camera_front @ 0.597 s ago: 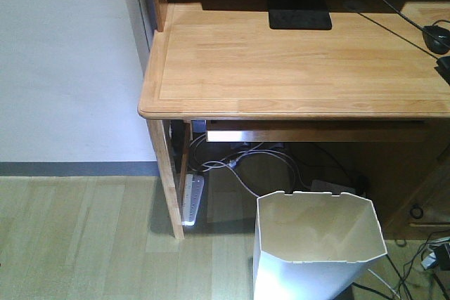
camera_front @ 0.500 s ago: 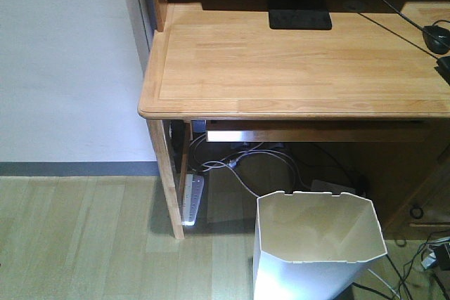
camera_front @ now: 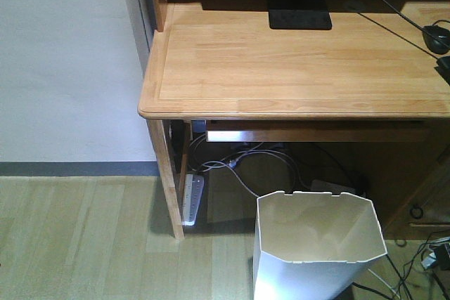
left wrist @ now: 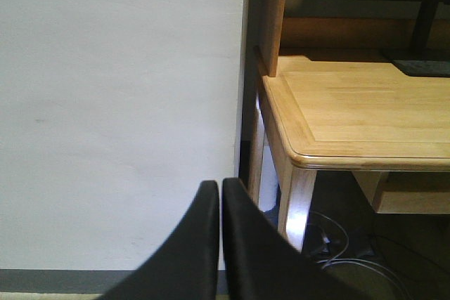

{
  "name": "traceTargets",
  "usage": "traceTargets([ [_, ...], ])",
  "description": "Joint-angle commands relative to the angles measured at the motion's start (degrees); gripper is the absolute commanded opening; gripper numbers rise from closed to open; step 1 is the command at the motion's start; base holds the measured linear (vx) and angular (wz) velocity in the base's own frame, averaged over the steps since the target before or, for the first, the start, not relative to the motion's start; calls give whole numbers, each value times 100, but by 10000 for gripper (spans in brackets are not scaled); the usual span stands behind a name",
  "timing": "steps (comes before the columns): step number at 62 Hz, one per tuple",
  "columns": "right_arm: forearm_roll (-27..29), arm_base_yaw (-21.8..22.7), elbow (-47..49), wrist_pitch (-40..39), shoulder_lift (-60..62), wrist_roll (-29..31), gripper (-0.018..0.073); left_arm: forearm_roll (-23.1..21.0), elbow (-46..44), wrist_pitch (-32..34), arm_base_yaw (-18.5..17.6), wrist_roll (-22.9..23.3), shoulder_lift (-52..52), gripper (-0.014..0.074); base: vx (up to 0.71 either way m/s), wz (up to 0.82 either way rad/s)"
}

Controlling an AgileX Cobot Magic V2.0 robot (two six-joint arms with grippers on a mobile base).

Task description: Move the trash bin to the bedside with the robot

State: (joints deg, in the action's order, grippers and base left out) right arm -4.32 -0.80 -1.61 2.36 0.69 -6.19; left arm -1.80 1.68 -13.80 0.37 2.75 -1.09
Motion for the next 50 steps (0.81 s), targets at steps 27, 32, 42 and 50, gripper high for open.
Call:
traceTargets([
  [27, -72, -5, -90, -875, 66, 34, -10, -24, 165, 402, -15, 45, -56, -6, 0, 0],
  [32, -72, -5, -16, -1164, 66, 16, -10, -24, 165, 402, -15, 45, -56, -6, 0, 0],
  [42, -72, -5, 516, -902, -131, 16, -10, -24, 165, 402, -15, 45, -56, -6, 0, 0],
  [50, -72, -5, 1187, -427, -836, 21, -10, -24, 165, 402, -15, 45, -56, -6, 0, 0],
])
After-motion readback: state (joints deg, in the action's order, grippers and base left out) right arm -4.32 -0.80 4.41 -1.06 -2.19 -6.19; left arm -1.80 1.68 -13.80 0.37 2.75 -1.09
